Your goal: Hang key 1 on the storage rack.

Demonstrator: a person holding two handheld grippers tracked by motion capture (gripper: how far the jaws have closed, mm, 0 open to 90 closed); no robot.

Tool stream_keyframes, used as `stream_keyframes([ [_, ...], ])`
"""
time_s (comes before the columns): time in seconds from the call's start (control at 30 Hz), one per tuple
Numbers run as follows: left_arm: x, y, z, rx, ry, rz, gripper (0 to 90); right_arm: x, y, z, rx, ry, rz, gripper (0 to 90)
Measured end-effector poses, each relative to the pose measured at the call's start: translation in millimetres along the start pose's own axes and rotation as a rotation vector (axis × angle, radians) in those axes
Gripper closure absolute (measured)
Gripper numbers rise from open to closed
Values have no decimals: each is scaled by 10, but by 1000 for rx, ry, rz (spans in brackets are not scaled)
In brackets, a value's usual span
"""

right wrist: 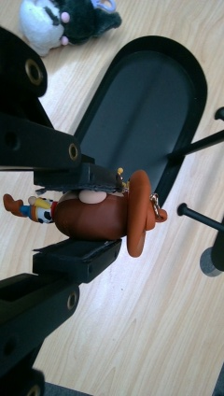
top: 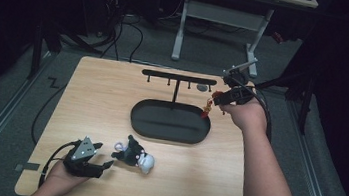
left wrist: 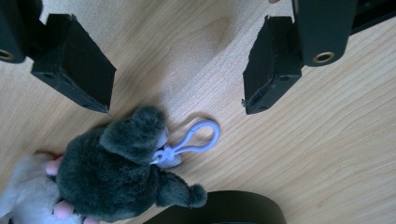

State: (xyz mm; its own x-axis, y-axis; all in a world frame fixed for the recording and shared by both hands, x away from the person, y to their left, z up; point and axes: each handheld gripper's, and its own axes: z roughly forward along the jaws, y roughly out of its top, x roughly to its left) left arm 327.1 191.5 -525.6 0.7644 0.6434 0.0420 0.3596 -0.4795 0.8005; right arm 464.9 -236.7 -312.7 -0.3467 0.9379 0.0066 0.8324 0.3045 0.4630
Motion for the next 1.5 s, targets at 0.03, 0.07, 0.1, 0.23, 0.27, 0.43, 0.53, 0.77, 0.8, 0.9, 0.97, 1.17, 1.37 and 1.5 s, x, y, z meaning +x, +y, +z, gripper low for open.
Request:
stream_keyframes([
  [0.03,1,1,-2,2,-1,1,252,-5,15,1,-3,-1,9,669],
  [0.07,1,0,-1,2,-2,0,252,-9,25,2,-6,-3,8,669],
  [0.1,1,0,0,2,-1,0,252,-12,35,2,-7,-5,9,669],
  [0.23,-4,-1,0,2,-1,3,252,-24,73,6,-13,-4,19,669],
  [0.27,-3,-1,0,4,-1,4,252,-27,83,9,-11,-6,16,669],
  [0.43,-6,-4,1,5,1,8,252,-17,141,22,-14,-9,16,669],
  [0.53,-4,-5,1,6,0,8,252,-18,168,29,-19,-10,17,669],
  [0.77,-3,-8,0,9,-2,9,252,-38,206,52,-24,-16,26,669],
  [0.8,-4,-9,1,8,-1,10,252,-39,209,57,-27,-15,26,669],
  [0.9,-4,-10,2,12,-2,12,253,-39,228,71,-33,-14,31,669],
  [0.97,-5,-10,2,13,-3,12,252,-40,242,82,-31,-16,29,669],
  [1.17,-2,-11,5,13,-3,14,253,-42,252,117,-24,-17,29,669],
  [1.37,-7,-12,5,11,-3,15,253,-61,229,151,-19,-21,30,669],
  [1.5,-8,-11,5,14,-5,17,253,-75,201,184,-11,-22,36,669],
])
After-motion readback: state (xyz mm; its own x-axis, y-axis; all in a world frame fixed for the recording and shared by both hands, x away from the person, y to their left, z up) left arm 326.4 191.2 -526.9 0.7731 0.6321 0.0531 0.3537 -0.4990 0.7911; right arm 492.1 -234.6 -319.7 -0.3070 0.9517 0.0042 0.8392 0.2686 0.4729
